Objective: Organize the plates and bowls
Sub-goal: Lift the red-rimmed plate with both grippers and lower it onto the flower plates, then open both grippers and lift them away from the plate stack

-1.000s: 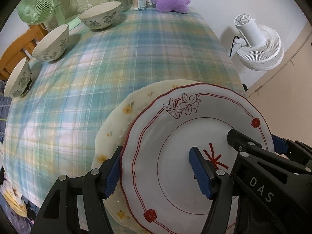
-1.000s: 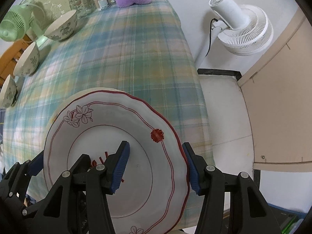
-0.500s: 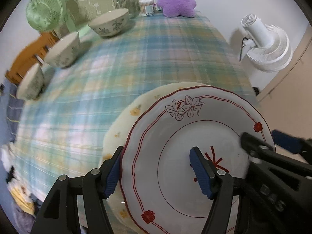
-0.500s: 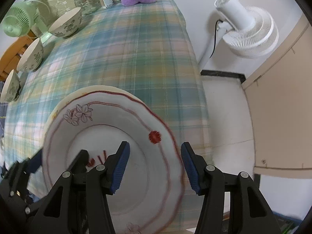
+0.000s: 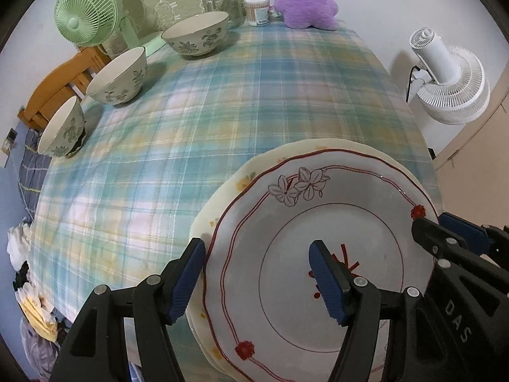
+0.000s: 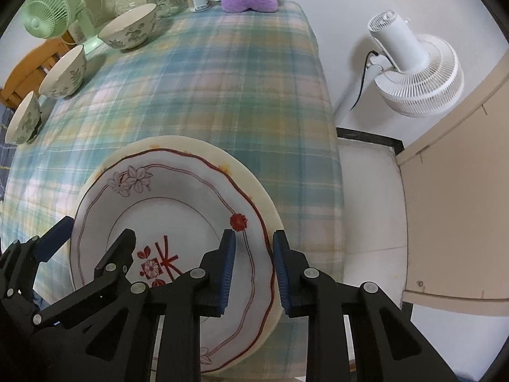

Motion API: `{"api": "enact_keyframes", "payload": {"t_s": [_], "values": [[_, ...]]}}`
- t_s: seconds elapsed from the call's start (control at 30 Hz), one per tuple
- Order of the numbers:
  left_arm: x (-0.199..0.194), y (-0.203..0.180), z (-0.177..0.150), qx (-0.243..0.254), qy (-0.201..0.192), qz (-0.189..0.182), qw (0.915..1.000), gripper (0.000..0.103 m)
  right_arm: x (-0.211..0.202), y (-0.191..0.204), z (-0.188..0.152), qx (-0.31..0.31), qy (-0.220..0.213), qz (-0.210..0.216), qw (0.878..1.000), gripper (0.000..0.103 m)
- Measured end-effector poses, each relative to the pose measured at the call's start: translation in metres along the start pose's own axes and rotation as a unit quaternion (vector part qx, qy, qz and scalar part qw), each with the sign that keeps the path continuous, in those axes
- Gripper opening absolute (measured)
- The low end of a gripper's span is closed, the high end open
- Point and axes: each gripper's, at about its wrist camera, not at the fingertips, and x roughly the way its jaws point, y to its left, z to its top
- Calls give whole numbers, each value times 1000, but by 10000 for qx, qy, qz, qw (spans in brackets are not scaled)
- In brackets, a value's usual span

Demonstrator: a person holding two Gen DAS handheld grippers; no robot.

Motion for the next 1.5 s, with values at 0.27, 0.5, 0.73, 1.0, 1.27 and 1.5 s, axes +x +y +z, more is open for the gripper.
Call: {"api": "enact_keyframes", "payload": {"t_s": [0.27,0.5,0.73,1.0,1.27,1.5], "values": [[1,1,1,-40,16,-125,9999,78,3,5,7,-146,-79,4,9999,28],[-12,3,-2,-52,-52,-269,9996,89,-1,0,5,-96,-101,210,9997,28],[-30,19,-4,-119,-171,-344,9992,93,-16,4,3,-137,-251,439,9986,46],[-46,58,-6,-203,-368,-543,9976,94,-41,26,0,-24,-502,337,9982,64],[-59,110,-2,40,-590,-640,9962,94,-58,72,-3,270,-708,191,9969,71],[-66,163,8,346,-754,-744,9938,93,-73,123,-2,763,-900,68,9930,71]]}}
